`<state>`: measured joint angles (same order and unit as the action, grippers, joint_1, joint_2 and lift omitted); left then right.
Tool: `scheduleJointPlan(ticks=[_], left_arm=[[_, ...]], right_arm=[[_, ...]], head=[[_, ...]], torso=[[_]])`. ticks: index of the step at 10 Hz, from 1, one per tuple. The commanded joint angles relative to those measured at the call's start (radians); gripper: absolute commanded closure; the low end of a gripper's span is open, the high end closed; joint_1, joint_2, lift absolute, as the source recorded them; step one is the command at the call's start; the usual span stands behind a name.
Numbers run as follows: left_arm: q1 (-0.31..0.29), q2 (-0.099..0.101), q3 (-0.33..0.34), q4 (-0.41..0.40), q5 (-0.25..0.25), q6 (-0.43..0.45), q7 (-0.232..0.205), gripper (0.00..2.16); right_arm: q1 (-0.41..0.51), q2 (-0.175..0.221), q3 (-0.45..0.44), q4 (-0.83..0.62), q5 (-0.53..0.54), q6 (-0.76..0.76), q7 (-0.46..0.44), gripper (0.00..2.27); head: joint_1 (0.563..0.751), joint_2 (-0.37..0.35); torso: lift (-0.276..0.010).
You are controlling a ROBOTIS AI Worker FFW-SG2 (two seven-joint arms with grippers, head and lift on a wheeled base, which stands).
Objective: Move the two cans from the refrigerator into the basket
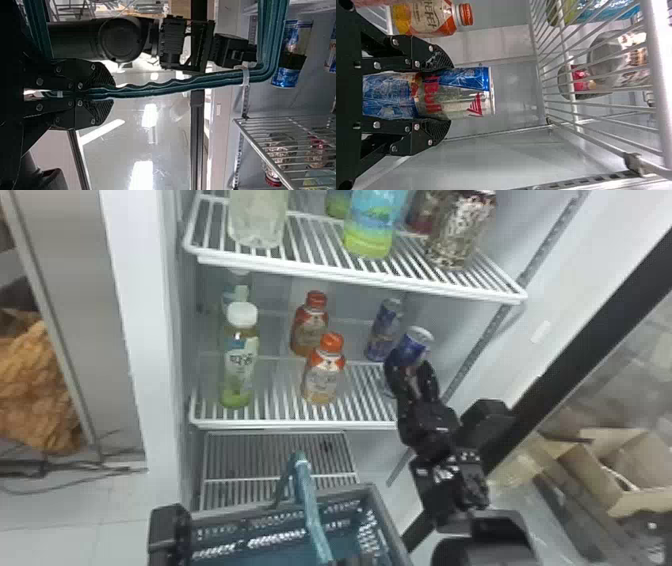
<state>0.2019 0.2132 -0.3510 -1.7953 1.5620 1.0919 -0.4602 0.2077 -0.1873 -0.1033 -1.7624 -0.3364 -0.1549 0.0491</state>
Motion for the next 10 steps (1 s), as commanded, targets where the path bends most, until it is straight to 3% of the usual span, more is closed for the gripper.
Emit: scheduleJointPlan(ticks=[1,5,10], left_arm=[[-0.001,0.000,0.000,0.000,0.001,0.000,0.000,1.21],[-0.003,0.002,-0.004,0.000,0.001,0.000,0.000,1.21],[-0.006,0.003,-0.006,0.000,0.001,-0.002,-0.002,1.21]], right_arm=[[0.057,-0.003,-0.024,-0.104,-0.007,0.062,0.000,0.90],[0.185,-0.003,-0.068,-0.327,-0.070,0.192,0.023,0.90],[0.362,0.009,-0.138,-0.639,-0.154,0.516,0.071,0.90]], head=[[0.695,-0.350],[0.695,-0.350],[0.695,-0.350]], torso=[[-0.266],[-0.266],[-0.266]])
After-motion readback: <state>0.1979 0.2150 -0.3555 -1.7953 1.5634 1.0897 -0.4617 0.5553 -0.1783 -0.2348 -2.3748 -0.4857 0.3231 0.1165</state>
